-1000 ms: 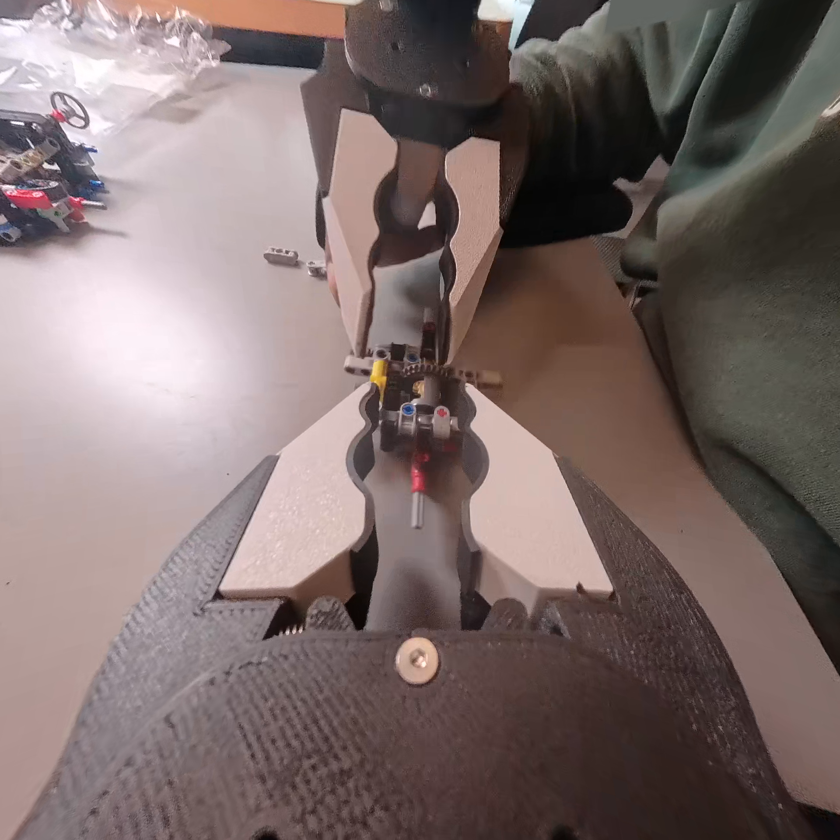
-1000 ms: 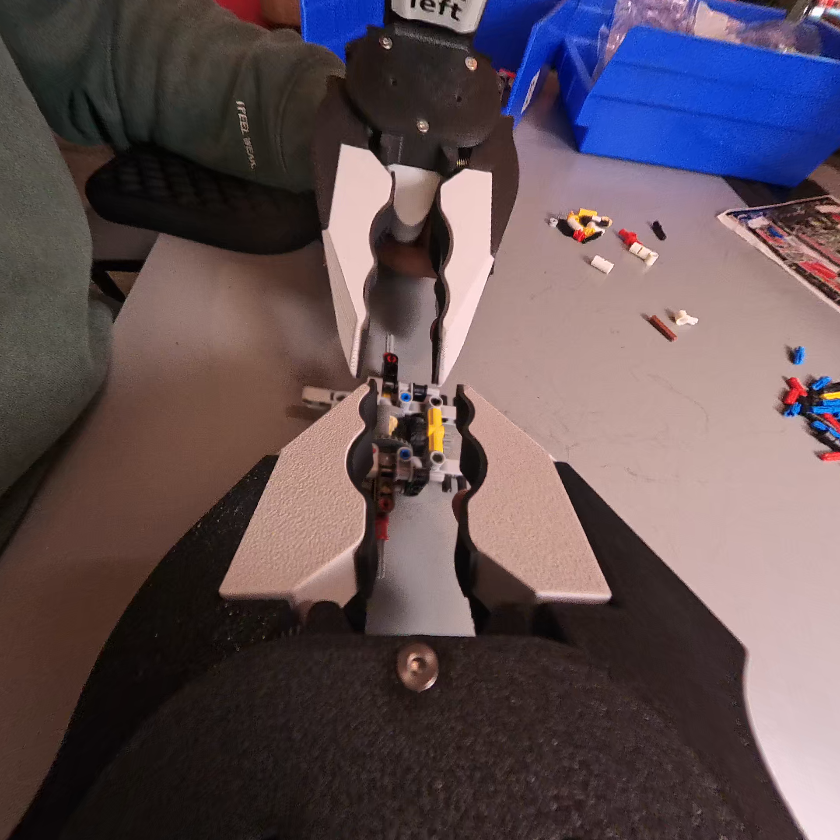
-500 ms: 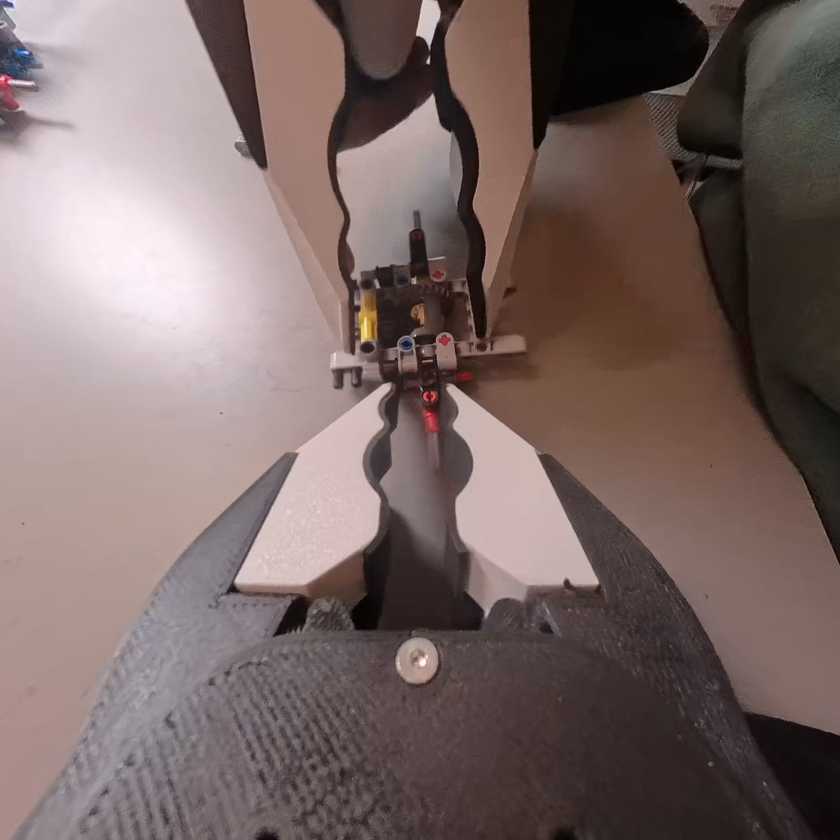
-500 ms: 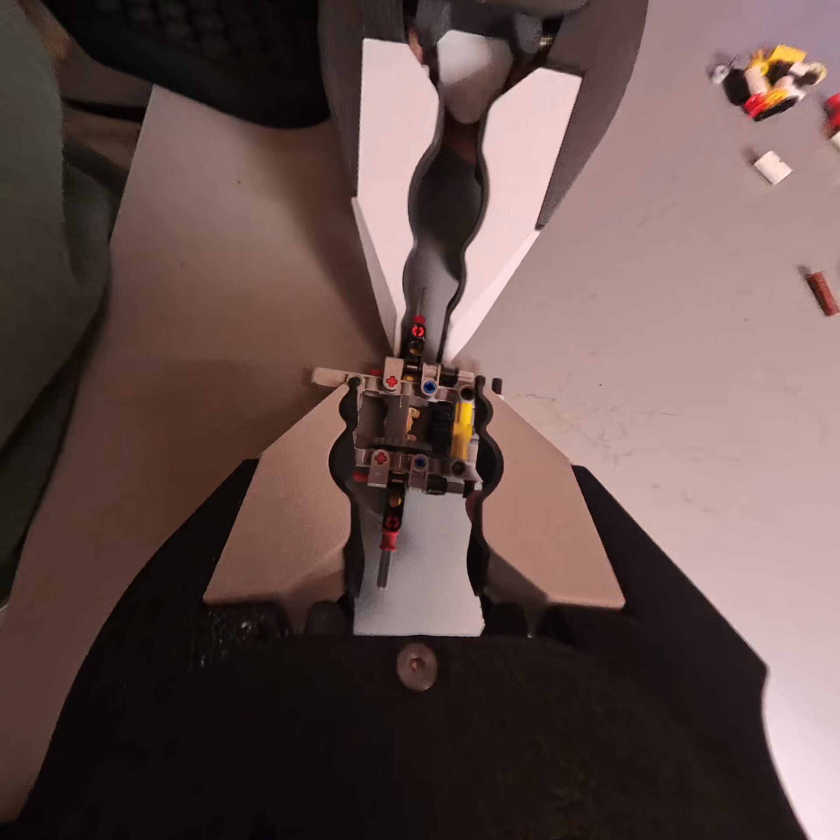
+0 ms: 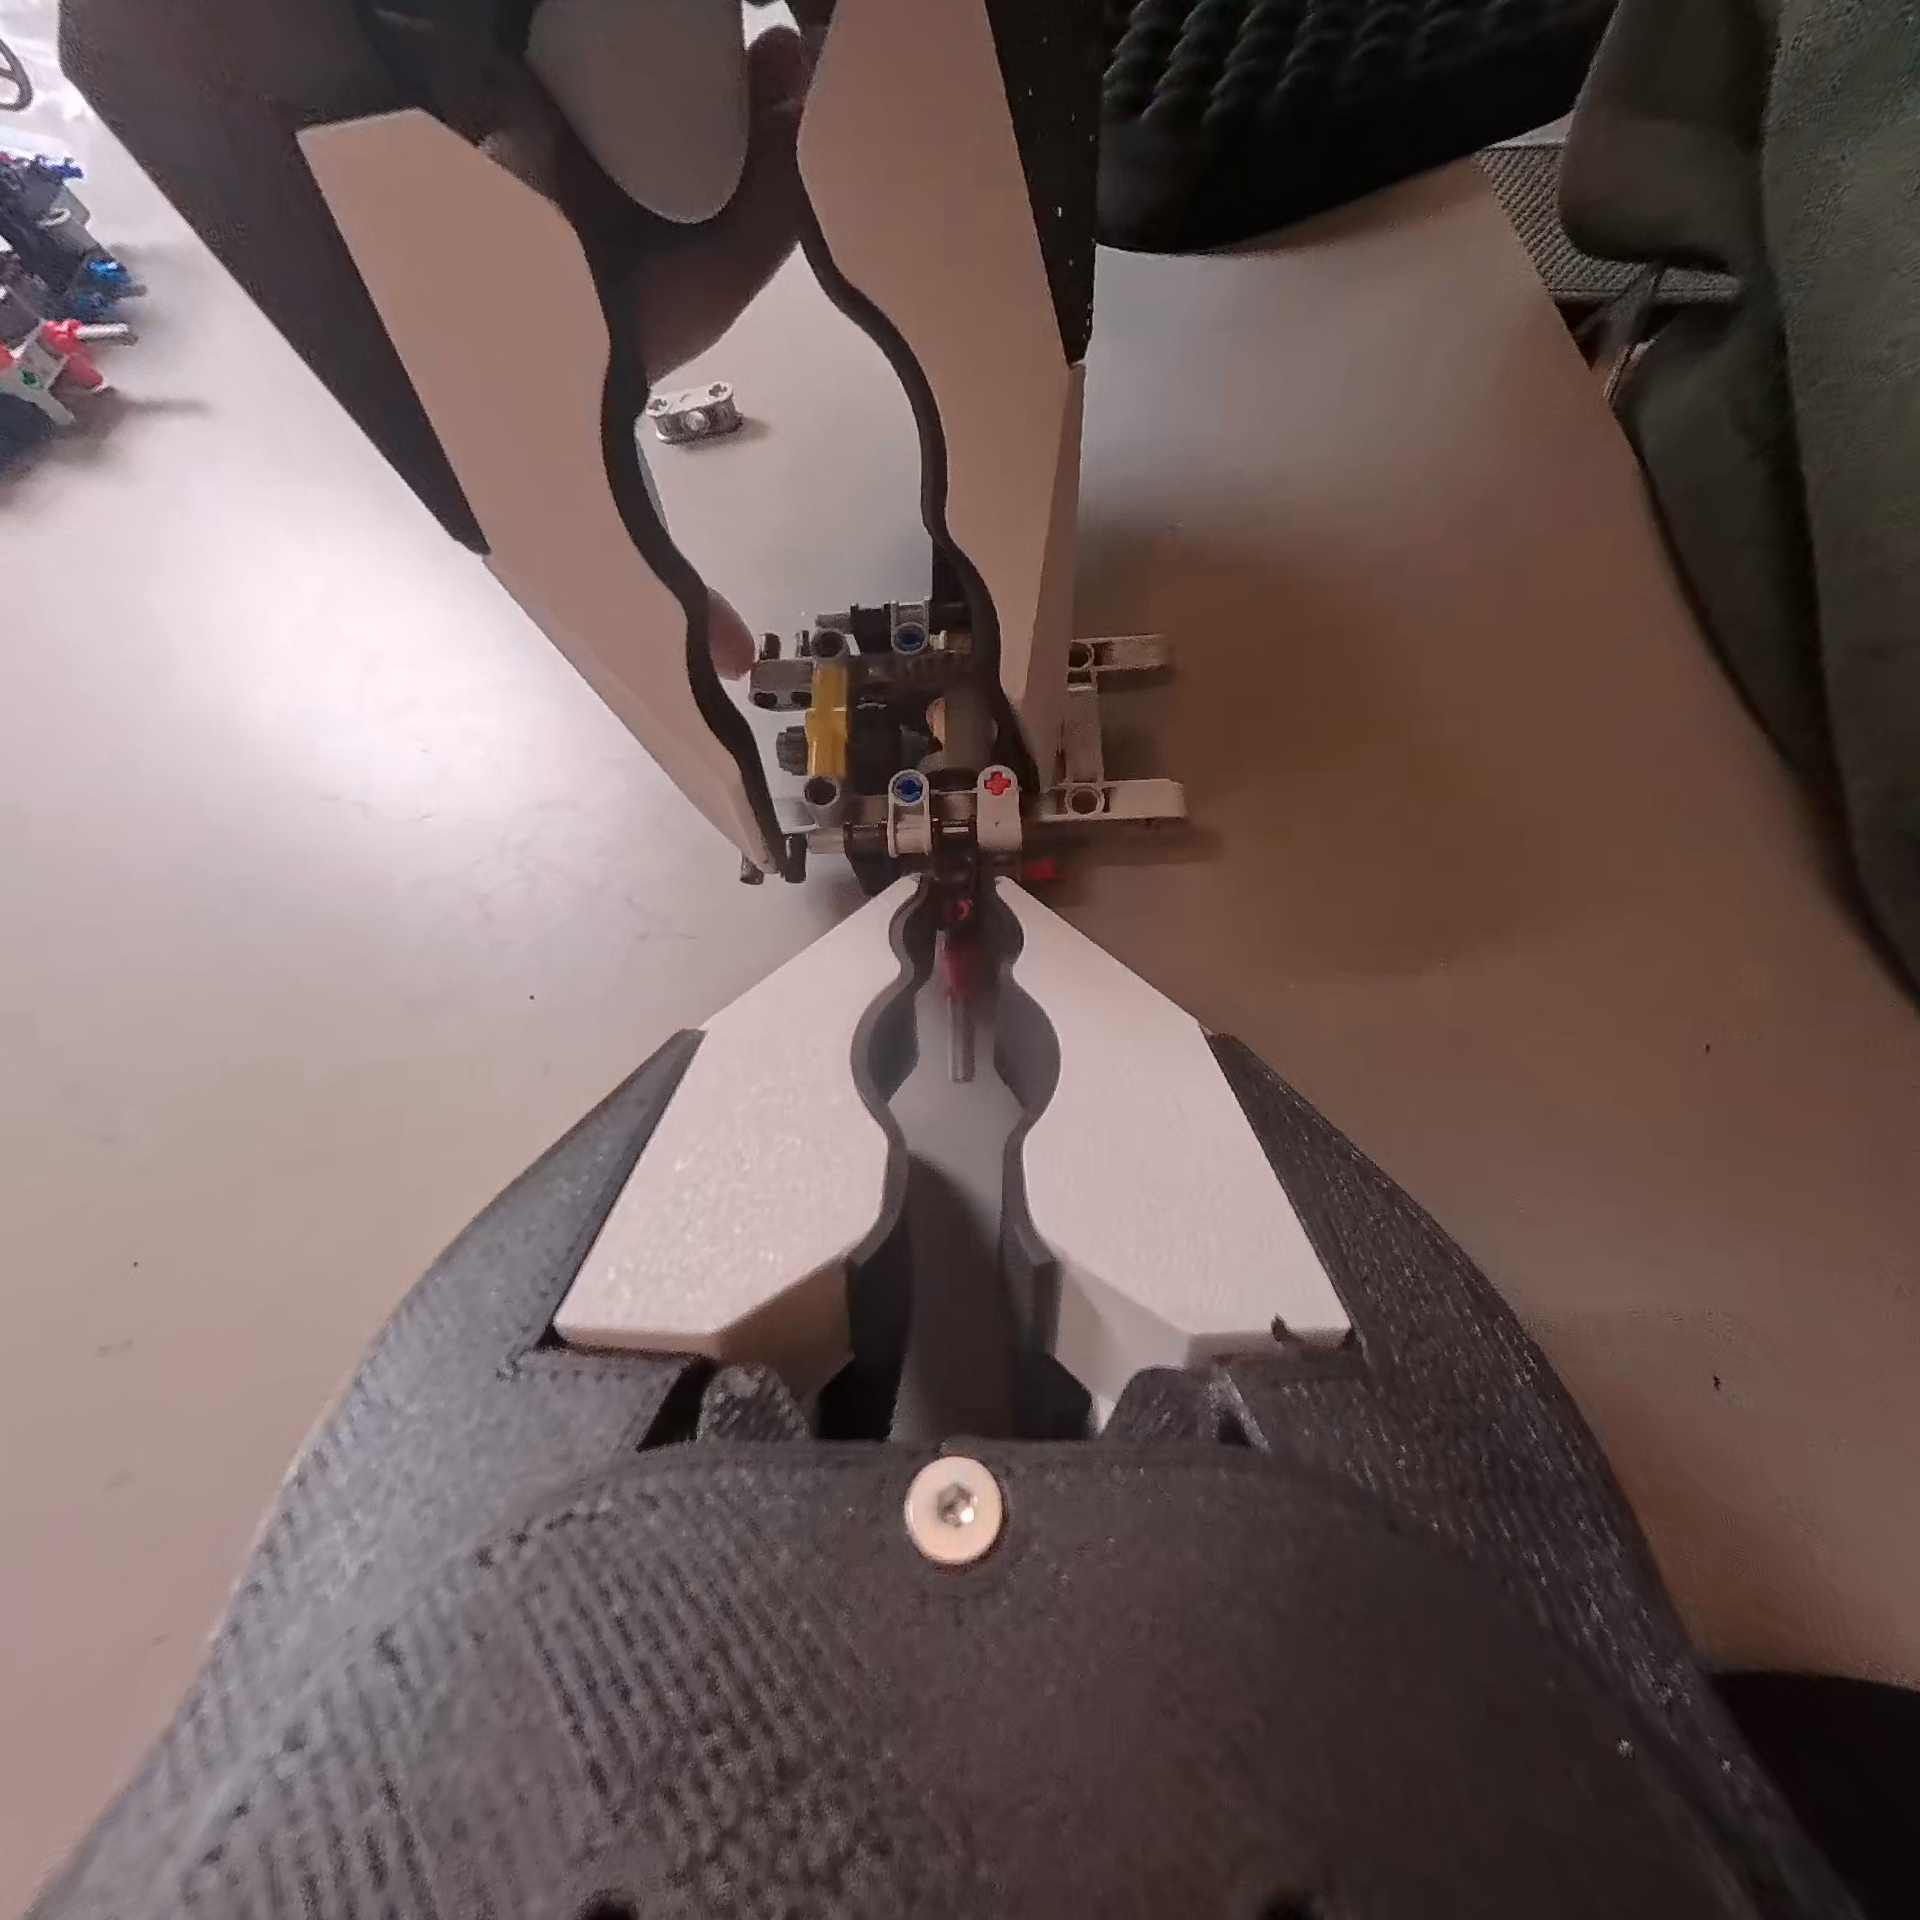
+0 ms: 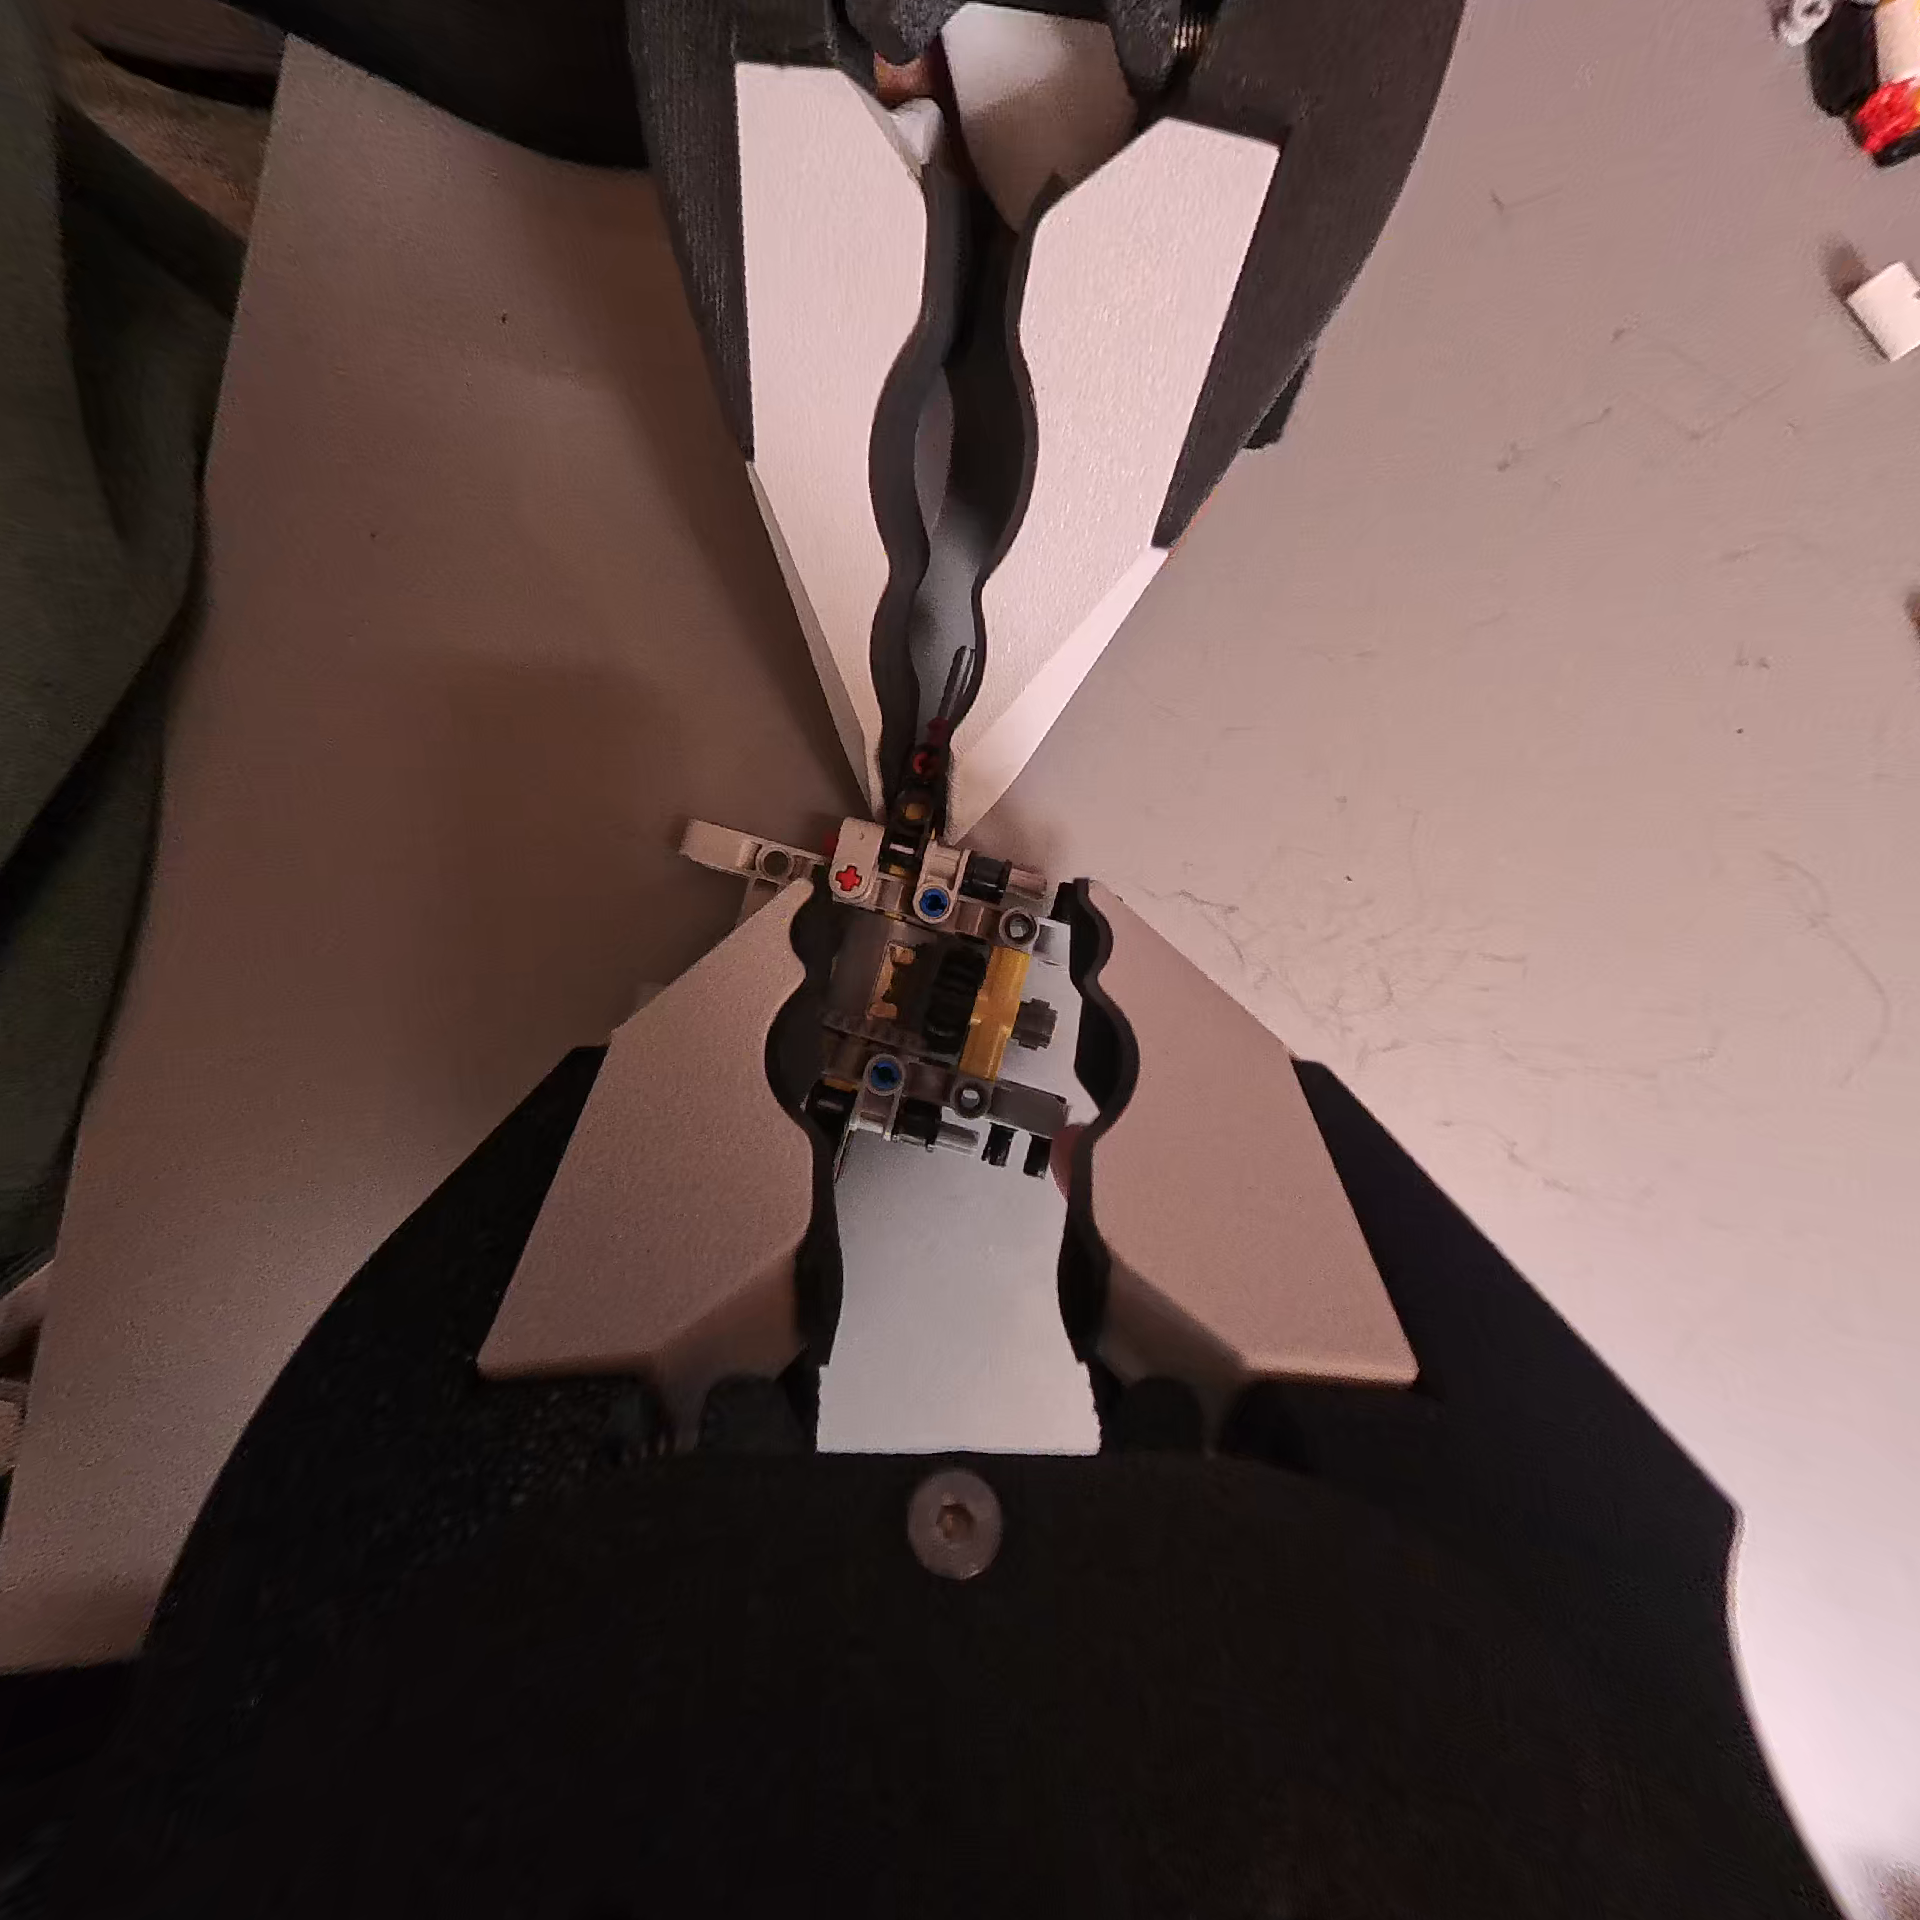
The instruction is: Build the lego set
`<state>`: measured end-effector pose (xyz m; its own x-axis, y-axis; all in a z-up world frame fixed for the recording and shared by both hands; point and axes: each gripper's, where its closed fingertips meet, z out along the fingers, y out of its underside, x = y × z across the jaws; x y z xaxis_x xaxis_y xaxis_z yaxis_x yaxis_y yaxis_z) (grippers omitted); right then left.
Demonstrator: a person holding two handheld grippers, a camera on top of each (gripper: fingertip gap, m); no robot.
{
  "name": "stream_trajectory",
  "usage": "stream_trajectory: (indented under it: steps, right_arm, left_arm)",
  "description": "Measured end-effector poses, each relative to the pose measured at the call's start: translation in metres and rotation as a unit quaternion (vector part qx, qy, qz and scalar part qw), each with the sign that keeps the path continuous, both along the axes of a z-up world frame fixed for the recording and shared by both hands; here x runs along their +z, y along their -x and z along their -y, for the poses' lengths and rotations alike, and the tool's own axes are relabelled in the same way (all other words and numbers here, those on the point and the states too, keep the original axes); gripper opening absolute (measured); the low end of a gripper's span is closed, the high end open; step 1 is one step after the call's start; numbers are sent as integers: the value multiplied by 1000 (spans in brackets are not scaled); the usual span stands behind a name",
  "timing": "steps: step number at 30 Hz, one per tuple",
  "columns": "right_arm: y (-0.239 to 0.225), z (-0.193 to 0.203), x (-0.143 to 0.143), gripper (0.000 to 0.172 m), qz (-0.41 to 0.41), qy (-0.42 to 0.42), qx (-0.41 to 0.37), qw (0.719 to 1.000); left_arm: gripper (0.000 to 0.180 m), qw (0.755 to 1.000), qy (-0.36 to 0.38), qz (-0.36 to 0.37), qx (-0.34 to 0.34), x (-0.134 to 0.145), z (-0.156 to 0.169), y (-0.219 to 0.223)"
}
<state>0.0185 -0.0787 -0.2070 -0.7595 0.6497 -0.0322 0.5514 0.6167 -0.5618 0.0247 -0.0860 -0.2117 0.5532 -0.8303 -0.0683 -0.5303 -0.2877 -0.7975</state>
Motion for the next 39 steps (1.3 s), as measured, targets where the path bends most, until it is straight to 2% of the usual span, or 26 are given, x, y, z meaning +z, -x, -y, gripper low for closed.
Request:
stream_trajectory:
  steps: [10,12,24,32,39]
  right_arm:
    - [-4,-1,1,39,-9,-30,-25,999]
    - [-7,2,0,43,1,-25,-23,999]
    - [-8,1,1,38,1,3,-24,1000]
    - [-6,2,1,39,11,33,-52,998]
    - [-7,3,0,39,-4,21,-36,999]
  left_arm:
    - [6,1000,18,12,19,0,-2,-2]
    - [6,1000,15,10,13,0,-1,-4]
    - [6,1000,17,11,7,0,1,-6]
    - [6,1000,23,15,8,0,1,-7]
    - [6,1000,23,15,4,0,2,-8]
